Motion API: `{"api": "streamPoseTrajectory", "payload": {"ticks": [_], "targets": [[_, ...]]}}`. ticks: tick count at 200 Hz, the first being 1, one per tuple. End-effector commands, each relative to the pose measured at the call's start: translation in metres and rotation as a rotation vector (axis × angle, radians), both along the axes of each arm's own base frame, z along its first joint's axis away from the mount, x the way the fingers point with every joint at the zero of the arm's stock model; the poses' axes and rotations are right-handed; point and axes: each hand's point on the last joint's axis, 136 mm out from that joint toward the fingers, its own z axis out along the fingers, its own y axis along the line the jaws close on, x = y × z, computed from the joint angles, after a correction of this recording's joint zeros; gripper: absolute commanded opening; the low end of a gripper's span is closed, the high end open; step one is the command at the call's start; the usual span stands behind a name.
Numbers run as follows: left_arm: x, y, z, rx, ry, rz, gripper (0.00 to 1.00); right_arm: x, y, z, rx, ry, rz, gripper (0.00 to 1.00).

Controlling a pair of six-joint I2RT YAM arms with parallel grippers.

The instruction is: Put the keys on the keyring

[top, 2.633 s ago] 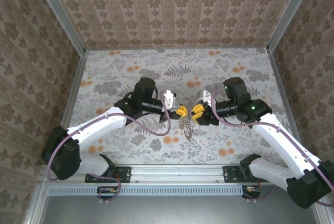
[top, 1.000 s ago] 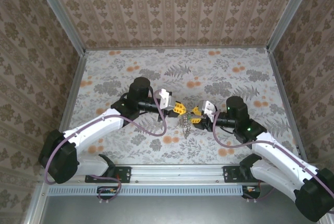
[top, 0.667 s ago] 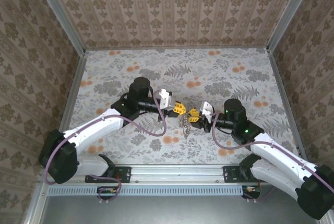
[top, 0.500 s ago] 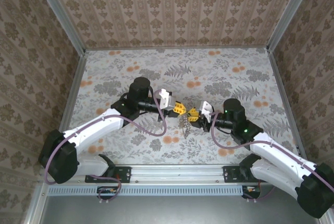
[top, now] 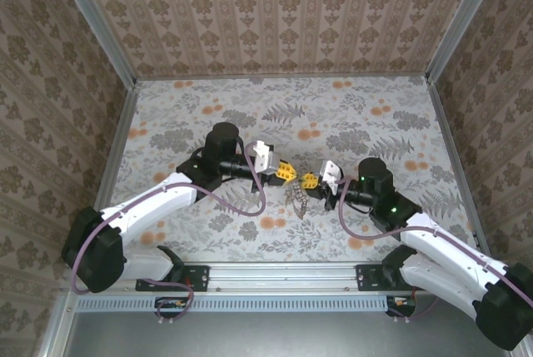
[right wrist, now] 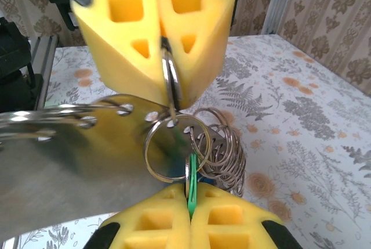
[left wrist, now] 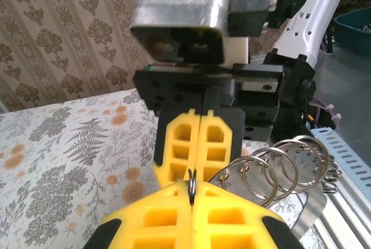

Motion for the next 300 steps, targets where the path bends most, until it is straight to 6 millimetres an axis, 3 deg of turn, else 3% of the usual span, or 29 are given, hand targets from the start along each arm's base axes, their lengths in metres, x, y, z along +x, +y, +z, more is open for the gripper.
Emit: {"api": "streamPoseTrajectory", "payload": {"ticks": [1,57,179,217,272,300], "targets": [[-0.003,0.005,0.013,-0.029,-0.036,-0.001,0.0,0.001,-0.006,0.015,-0.026,-0.05,-0.032,0.0],[-0.003,0.006,0.009,-0.031,-0.045,-0.005,0.0,0.002,-0.007,0.037,-0.077,-0.109,-0.021,0.0],[0.005,0.002,-0.001,0.022,0.011,0.026,0.0,-0.005,-0.013,0.053,-0.325,-0.169,0.081,0.0],[0.012,0.0,0.001,0.012,0.049,0.07,0.23,-0.005,-0.025,0.056,-0.509,-0.262,0.139,0.0],[0.027,0.013,0.005,-0.028,0.062,0.181,0.32,0.003,-0.027,0.084,-0.6,-0.367,0.16,0.0],[0.059,0.038,0.002,-0.017,0.059,0.408,0.39,0.018,-0.03,0.093,-0.643,-0.39,0.106,0.0]]}}
